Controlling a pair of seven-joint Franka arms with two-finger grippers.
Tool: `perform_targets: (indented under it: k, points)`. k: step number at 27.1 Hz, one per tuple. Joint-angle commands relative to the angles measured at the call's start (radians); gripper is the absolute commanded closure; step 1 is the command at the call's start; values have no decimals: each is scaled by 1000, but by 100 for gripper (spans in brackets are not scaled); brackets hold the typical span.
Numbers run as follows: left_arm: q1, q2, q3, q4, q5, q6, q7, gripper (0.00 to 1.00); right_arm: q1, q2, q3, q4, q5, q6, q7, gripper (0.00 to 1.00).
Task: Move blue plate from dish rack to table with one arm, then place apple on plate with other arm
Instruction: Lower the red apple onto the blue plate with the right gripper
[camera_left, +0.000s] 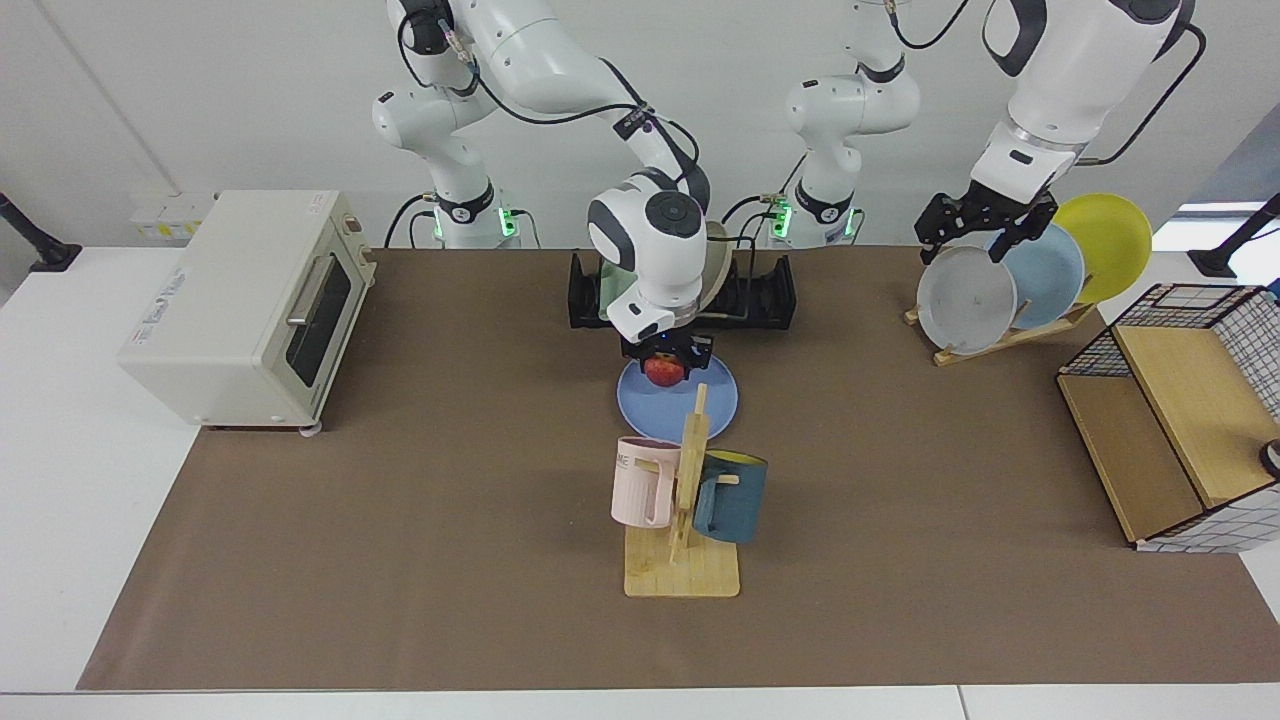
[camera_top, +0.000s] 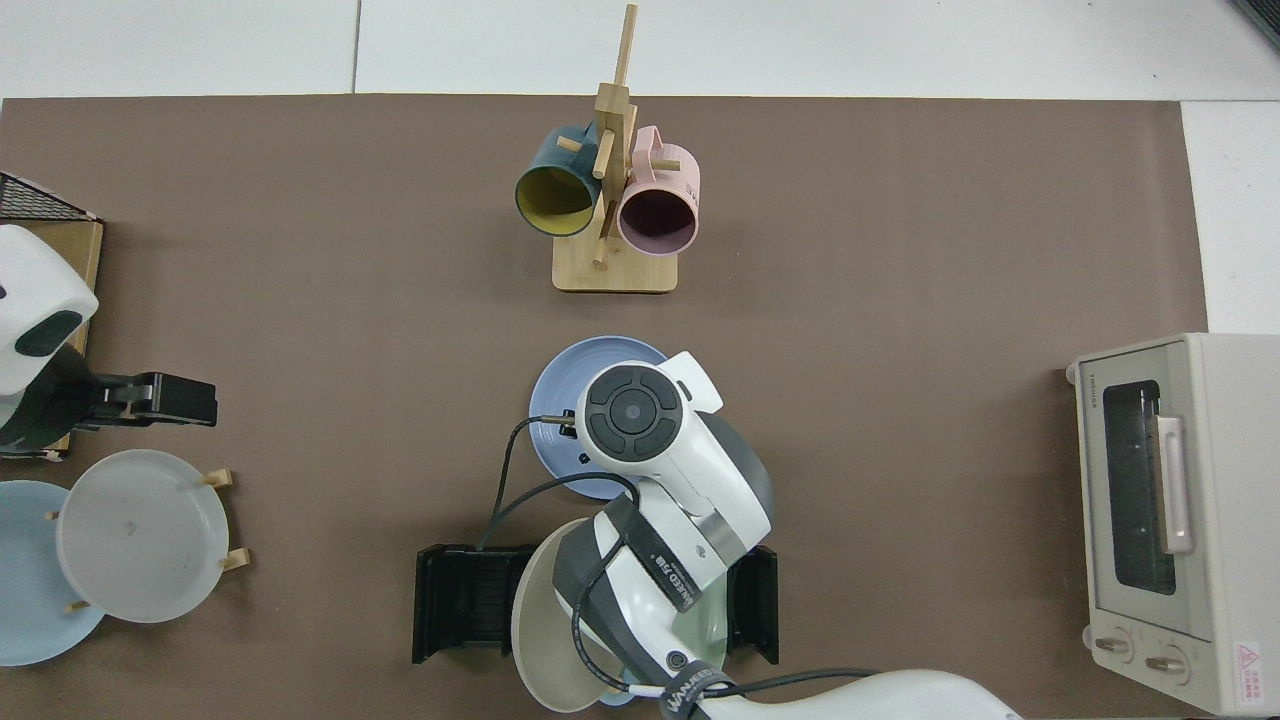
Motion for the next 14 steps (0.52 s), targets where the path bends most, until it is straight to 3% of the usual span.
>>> perform_targets:
  k: [1,10,14]
  points:
    - [-1,-14,3,-4,-11,-19,9,0,-8,11,5,0,28,29,27,0]
    - [5,-14,6,2,-13,-19,9,0,-19,-19,-10,23,14,-3,13,0]
    - [5,-14,4,5,-11,-16,9,0,-97,-73,-7,76,16,-101,-77,0]
